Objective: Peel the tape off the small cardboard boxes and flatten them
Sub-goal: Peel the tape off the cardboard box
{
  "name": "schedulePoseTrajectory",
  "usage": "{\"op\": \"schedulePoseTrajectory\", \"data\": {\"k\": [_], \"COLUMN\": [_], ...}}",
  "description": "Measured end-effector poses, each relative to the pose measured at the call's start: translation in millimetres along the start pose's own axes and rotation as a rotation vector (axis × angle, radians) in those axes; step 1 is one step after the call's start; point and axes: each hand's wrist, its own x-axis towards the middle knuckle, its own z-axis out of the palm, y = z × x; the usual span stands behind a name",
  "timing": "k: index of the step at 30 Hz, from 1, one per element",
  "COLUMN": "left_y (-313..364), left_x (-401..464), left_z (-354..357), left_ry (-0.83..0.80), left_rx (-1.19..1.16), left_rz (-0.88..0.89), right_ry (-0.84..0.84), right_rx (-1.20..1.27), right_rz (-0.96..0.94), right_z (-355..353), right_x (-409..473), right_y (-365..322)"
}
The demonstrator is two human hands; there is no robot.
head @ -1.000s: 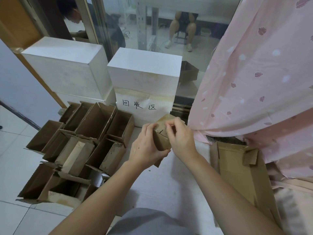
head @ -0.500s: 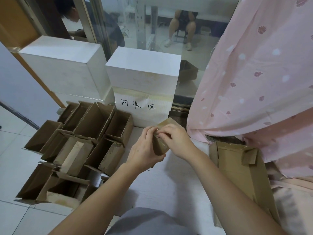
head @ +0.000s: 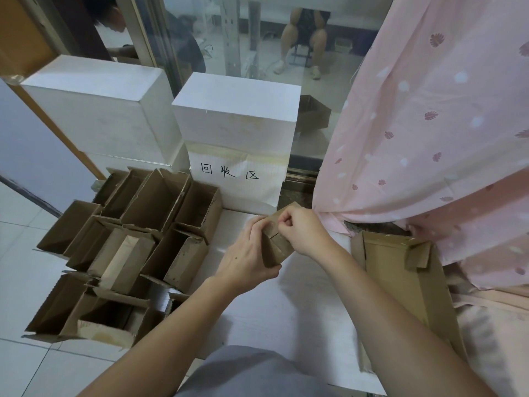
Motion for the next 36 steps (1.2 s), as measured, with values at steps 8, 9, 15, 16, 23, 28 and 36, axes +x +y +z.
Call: {"op": "schedulePoseTrajectory", "data": {"k": [8, 9, 15, 16, 23, 28, 36], "left_y": [4.1, 3.3, -3.3, -3.6, 2.6, 7.6, 5.6], "left_x": [-1.2, -2.4, -9.6, -10.2, -13.5, -13.2, -14.4], "left_z": [0.4, 0.7, 2.1, 1.7, 0.0, -1.2, -3.4], "left_ry": [0.017, 0.020, 0.033, 0.032, 0.013, 0.017, -0.007], "left_rx": [-0.024, -0.028, -0.043, -0.036, -0.001, -0.008, -0.038], "left_rz": [0.003, 0.000, -0.016, -0.017, -0.022, 0.000, -0.001], "right_ry": [0.228, 0.164, 0.041, 0.069, 0.075, 0.225, 0.225], "right_rx": [-0.076, -0.040, 0.225, 0.238, 0.269, 0.009, -0.025], "right_rz": [-0.257, -0.269, -0.196, -0.160, -0.029, -0.054, -0.273], "right_z": [19.1, 17.9, 15.4, 16.4, 24.2, 25.2, 16.1], "right_x": [-11.1, -13.8, -19.6, -18.8, -21.8, -17.9, -21.8], "right_y": [11.4, 10.6, 14.3, 16.8, 18.8, 21.3, 30.6]}}
